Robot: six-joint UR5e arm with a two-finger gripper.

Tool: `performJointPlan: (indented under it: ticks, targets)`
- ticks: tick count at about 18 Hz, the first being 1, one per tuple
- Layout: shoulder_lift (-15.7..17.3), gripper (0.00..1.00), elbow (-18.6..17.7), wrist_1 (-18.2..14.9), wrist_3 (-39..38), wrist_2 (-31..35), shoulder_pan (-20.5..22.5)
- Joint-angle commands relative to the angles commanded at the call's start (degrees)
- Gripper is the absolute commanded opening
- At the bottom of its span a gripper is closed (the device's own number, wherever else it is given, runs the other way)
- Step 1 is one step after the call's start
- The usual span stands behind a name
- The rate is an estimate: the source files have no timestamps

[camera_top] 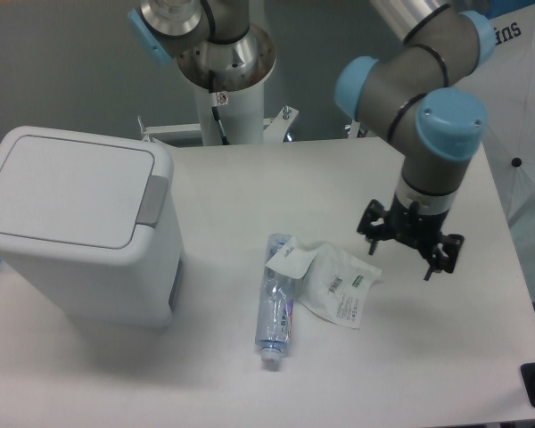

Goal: Open the trash can

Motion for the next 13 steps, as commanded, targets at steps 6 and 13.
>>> performJointPlan:
  ticks: [6,13]
  targets:
    - [4.8,1.0,-1.3,0.1,-13.9,-6.0,-2.6]
    - [10.1,1.0,-4.4,0.3,-18.4,-10.1,-6.4]
